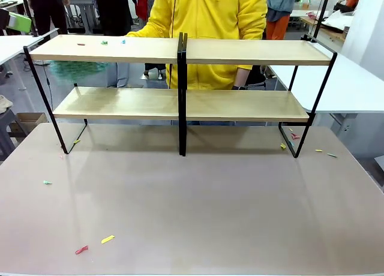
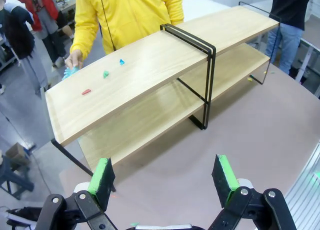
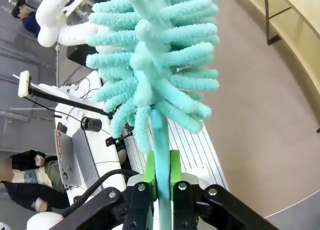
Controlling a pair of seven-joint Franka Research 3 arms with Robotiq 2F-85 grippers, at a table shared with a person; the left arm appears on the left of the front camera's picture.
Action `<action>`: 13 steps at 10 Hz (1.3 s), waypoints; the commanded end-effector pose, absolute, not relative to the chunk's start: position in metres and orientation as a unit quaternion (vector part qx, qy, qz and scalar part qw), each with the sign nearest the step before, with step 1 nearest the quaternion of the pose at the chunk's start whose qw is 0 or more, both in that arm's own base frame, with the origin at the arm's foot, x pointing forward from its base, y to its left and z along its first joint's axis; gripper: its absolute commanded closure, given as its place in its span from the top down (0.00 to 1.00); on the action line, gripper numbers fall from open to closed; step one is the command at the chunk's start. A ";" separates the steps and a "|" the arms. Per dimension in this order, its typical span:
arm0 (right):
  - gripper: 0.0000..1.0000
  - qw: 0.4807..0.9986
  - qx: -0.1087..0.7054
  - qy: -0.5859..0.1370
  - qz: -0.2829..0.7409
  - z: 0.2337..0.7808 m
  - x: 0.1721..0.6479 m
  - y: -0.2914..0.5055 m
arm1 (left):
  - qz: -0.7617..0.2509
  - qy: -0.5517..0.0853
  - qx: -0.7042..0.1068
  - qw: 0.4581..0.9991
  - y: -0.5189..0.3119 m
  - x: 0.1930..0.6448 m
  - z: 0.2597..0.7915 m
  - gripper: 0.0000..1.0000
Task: Clean the shelves.
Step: Place the Duster on the table.
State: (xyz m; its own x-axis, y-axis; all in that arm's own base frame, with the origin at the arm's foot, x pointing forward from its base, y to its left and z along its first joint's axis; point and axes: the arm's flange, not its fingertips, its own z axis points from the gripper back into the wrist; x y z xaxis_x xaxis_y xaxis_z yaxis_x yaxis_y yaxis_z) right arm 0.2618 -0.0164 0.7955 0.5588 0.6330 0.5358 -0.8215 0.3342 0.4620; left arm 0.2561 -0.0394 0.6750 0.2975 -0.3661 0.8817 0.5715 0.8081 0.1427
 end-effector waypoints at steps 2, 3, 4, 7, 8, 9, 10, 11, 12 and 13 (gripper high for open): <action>0.12 0.807 0.352 -0.129 0.457 0.797 0.261 -0.021 | -0.293 -0.517 -0.101 0.798 -0.039 0.258 0.674 1.00; 0.12 0.806 0.360 -0.131 0.451 0.796 0.262 -0.017 | -0.293 -0.517 -0.101 0.798 -0.039 0.258 0.674 1.00; 0.12 0.846 0.306 0.011 0.437 0.777 0.260 -0.001 | -0.293 -0.515 -0.100 0.799 -0.039 0.256 0.675 1.00; 0.12 0.829 0.272 0.217 0.438 0.612 0.298 0.055 | -0.082 -0.296 -0.320 0.896 -0.017 0.282 0.538 1.00; 0.12 0.805 0.274 0.276 0.448 0.566 0.304 0.058 | -0.012 -0.272 -0.275 0.922 0.004 0.269 0.480 1.00; 0.12 0.796 0.273 0.311 0.442 0.529 0.309 0.052 | 0.031 -0.255 -0.348 0.901 0.008 0.254 0.425 1.00; 0.12 0.780 0.326 0.308 0.437 0.501 0.316 0.046 | 0.080 -0.215 -0.450 0.863 0.008 0.247 0.380 1.00; 0.12 0.786 0.369 0.281 0.409 0.481 0.325 0.033 | 0.119 -0.134 -0.502 0.846 0.003 0.245 0.333 1.00; 0.12 0.800 0.386 0.262 0.377 0.464 0.335 0.018 | 0.139 -0.093 -0.525 0.834 0.001 0.244 0.301 1.00; 0.12 0.806 0.394 0.242 0.370 0.460 0.338 0.012 | 0.120 -0.064 -0.506 0.852 0.006 0.251 0.297 1.00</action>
